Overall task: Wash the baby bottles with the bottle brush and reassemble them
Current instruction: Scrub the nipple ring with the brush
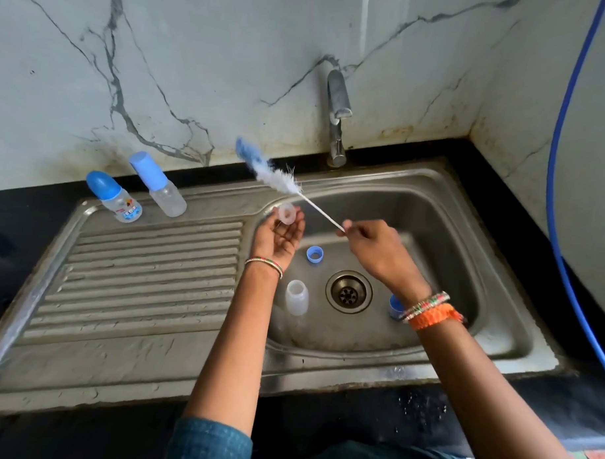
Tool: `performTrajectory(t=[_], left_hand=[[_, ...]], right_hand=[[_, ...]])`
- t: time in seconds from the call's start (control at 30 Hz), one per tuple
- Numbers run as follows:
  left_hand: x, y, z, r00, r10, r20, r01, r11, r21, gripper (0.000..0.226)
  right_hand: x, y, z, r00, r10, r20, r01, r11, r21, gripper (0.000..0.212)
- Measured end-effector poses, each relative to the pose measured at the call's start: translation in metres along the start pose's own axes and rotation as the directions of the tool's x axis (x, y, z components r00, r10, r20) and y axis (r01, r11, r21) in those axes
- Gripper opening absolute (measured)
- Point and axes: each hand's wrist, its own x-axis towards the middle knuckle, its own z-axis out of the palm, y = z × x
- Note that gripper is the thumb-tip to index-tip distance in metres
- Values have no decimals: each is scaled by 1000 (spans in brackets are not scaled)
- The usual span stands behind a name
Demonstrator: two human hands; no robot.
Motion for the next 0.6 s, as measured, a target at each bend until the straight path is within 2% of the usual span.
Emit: performTrajectory(t=[0.1,0.17,0.23,0.37,0.53,0.6], left_hand=[[8,19,-2,996,-18,-89,15,999,-31,36],[16,31,-1,992,1,-126,-4,1000,-30,27],[24,40,3,989,37,-146,-42,999,-31,19],[29,53,11,985,104,-137,-114,991,-70,23],[22,68,11,980,112,-167,-115,993,-9,10],[21,72,9,975,119,-187,-113,993,46,14]], right_hand=[[-15,14,-19,998,-25,-62,17,993,-119,21],[-21,19,-32,994,-30,-102,16,990,-138,14],[-24,20,-46,991,-40,-131,18,986,-168,11],[-28,22,-65,981,-53,-187,13,978,-209,11],[-39,20,-84,947,-107,-302,37,973,-228,3],[-45,19,-90,945,-120,-303,32,960,-279,3]])
